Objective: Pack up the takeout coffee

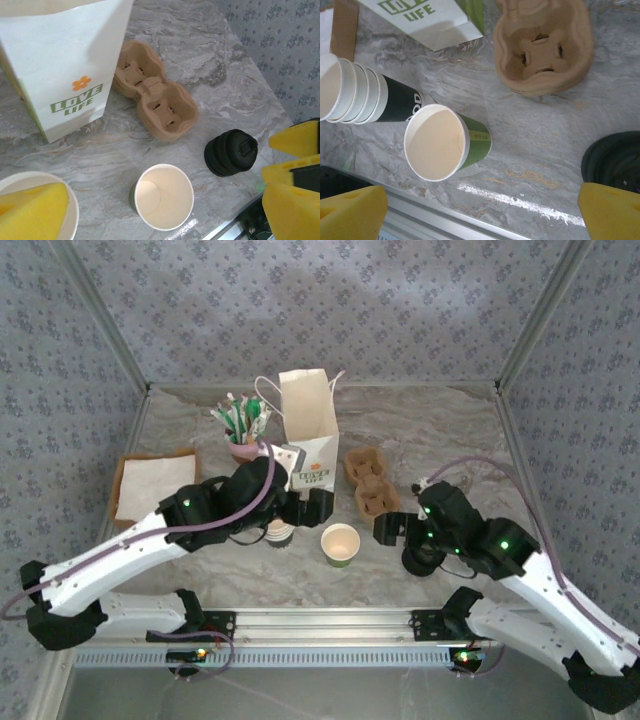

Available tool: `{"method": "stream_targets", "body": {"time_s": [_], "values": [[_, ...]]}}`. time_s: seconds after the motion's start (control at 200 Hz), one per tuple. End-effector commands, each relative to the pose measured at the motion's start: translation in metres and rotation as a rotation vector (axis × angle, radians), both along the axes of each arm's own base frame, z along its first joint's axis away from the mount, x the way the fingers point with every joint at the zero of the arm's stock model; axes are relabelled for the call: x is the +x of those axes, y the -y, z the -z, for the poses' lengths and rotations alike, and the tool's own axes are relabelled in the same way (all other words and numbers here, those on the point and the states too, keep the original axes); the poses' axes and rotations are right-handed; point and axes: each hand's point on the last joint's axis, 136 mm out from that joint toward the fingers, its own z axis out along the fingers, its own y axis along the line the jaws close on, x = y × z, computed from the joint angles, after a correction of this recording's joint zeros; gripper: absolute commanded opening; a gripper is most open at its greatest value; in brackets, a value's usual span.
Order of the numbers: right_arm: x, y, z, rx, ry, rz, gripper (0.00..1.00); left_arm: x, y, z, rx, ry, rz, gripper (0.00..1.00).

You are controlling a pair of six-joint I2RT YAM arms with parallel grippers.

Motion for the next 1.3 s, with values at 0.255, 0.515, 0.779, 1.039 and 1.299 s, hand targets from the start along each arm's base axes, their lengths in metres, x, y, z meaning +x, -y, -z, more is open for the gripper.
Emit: {"method": "stream_targets", "body": {"time_s": [0.255,0.515,0.779,1.039,1.299], "values": [[-0.018,0.040,0.012,-0.175,-0.123,0.105,1.00,0.012,0.066,-0.005,0.007,0.042,0.161,0.99],[-0.020,0.077,0.008,-0.260,-0.142,0.294,1.00,0.017,0.111,0.013,0.011,-0.015,0.234,0.99],[-0.003,0.085,0.006,-0.249,-0.103,0.324,1.00,0.014,0.114,0.023,-0.013,-0.057,0.228,0.99],[0.012,0.087,0.001,-0.257,-0.066,0.301,1.00,0.011,0.101,0.035,-0.007,-0.077,0.163,0.99],[0.020,0.090,0.025,-0.319,-0.143,0.354,1.00,0.012,0.084,0.047,0.013,-0.057,0.106,0.99]]}}
